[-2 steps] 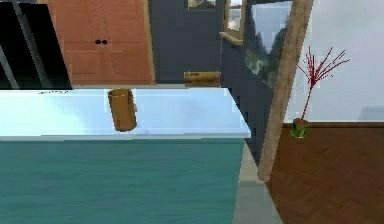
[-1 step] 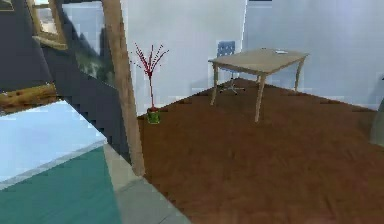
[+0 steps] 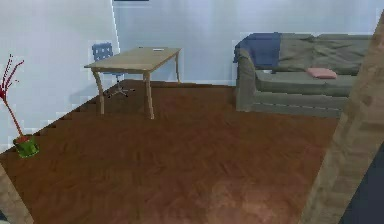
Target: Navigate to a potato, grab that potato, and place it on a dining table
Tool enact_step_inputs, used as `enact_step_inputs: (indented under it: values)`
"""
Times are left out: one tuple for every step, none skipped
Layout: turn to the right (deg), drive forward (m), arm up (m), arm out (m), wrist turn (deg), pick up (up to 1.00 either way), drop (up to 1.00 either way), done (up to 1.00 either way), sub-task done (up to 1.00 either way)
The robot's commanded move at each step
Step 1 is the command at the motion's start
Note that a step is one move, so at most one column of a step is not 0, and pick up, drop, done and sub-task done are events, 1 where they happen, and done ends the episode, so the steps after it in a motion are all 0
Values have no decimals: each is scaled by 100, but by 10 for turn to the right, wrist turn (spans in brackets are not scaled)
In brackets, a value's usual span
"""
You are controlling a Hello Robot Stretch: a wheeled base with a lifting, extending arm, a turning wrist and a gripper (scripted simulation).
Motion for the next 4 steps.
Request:
enact_step_inputs:
  values:
    - [0, 100, 0, 0, 0, 0, 0, 0, 0]
    - [0, 100, 0, 0, 0, 0, 0, 0, 0]
    - [30, 0, 0, 0, 0, 0, 0, 0, 0]
    - [0, 100, 0, 0, 0, 0, 0, 0, 0]
